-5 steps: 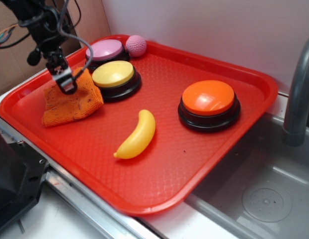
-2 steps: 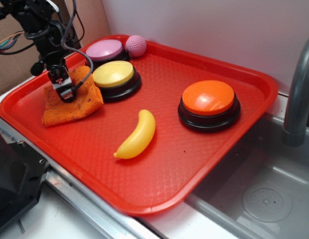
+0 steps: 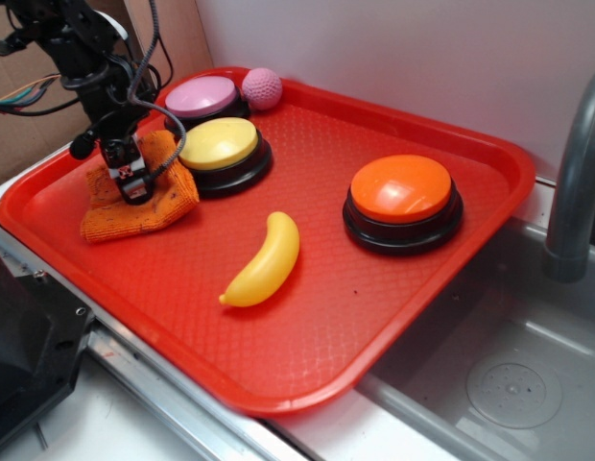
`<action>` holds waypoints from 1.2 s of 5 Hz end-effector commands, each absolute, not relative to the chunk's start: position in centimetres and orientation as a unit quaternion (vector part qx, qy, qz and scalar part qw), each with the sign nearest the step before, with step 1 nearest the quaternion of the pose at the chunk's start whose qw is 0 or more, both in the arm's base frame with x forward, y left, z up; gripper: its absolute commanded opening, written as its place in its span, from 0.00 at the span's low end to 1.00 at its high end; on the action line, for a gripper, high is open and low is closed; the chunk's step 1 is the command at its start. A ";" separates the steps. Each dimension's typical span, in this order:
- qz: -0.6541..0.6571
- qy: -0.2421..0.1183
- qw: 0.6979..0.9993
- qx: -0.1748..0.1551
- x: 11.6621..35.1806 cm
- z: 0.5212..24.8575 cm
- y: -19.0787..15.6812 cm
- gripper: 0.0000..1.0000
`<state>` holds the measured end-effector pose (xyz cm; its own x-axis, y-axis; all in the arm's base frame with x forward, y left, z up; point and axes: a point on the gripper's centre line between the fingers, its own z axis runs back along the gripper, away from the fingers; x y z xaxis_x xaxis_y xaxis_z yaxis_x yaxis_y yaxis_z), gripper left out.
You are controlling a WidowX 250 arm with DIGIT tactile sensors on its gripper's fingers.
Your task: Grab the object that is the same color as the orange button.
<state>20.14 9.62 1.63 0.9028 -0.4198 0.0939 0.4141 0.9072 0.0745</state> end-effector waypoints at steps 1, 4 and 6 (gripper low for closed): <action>-0.157 -0.053 0.985 0.044 20.8 4.7 8.3 0.00; 0.118 -0.027 0.993 0.014 19.6 13.3 3.3 0.00; 0.150 -0.027 0.988 0.020 19.0 15.5 1.0 0.00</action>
